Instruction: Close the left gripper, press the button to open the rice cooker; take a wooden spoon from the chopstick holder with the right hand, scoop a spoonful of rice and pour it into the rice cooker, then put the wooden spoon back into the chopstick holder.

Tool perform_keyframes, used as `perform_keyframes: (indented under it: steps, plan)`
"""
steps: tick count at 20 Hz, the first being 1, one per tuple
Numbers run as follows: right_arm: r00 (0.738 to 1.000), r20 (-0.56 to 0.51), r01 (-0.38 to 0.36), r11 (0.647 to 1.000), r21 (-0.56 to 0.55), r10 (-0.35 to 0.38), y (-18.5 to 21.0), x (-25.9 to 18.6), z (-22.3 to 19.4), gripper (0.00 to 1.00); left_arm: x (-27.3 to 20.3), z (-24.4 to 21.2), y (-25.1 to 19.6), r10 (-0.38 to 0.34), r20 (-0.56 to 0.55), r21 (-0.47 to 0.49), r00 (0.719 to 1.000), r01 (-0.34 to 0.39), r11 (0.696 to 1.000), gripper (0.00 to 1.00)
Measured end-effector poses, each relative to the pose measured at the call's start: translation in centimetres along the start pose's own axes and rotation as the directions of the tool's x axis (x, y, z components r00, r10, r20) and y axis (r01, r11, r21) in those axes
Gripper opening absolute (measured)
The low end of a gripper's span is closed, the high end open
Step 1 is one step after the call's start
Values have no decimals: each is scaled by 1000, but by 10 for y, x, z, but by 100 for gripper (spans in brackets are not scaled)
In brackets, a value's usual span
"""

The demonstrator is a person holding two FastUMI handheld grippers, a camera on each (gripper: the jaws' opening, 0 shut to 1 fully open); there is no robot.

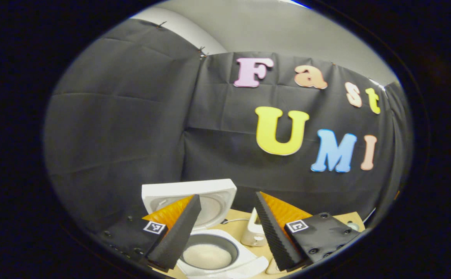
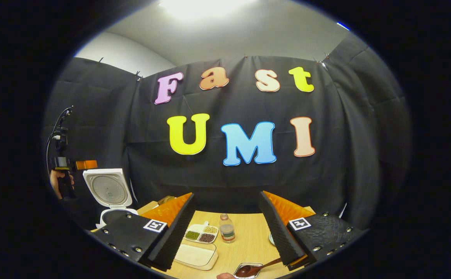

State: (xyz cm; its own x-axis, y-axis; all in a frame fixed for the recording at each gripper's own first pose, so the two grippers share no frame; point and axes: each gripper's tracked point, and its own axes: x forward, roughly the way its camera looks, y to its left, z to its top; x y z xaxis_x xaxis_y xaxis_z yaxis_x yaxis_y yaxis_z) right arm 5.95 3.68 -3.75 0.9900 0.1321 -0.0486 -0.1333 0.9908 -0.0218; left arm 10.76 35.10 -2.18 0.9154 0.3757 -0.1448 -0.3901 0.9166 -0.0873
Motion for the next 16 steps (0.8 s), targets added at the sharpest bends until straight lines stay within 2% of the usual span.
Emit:
perform_keyframes:
  steps: [6,8,12,16]
  plan:
    - [998,-46,47,999,20,-46,-18,11,-15,98,87,14,45,177,-22,15,984,-177,984,97]
    - [996,-61,63,998,17,-62,-25,15,-19,98,118,4,44,172,-48,-30,984,-174,984,97]
    - [994,-81,79,997,3,-79,-33,22,-24,98,160,-9,61,235,-76,26,969,-234,972,97]
    - [993,-93,74,997,6,-74,-33,26,-27,99,161,-31,67,273,-160,28,949,-272,962,97]
